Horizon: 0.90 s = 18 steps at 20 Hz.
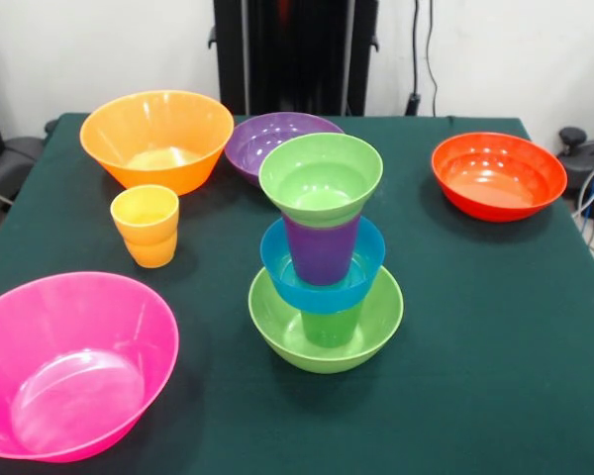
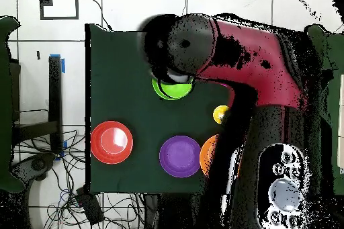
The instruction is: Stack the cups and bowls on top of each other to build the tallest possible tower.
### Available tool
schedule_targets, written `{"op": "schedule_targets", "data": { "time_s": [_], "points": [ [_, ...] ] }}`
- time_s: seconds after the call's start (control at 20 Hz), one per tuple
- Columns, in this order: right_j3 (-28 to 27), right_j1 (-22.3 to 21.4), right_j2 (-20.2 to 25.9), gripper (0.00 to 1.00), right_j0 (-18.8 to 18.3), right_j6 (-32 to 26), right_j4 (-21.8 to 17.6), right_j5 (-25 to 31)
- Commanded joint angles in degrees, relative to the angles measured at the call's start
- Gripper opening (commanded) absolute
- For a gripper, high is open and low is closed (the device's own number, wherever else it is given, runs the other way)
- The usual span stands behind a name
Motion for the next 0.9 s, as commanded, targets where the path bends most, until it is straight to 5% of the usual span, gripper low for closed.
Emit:
{"op": "schedule_targets", "data": {
  "time_s": [0.05,0.4,0.9],
  "points": [
    [8.1,-0.9,12.3,1.0,-10.6,-33.8,-1.1,3.7],
    [11.6,-0.8,15.3,1.0,-17.7,-40.4,-4.0,0.3],
    [18.1,-0.8,13.2,1.0,-19.2,-37.3,-6.7,-6.5]
  ]
}}
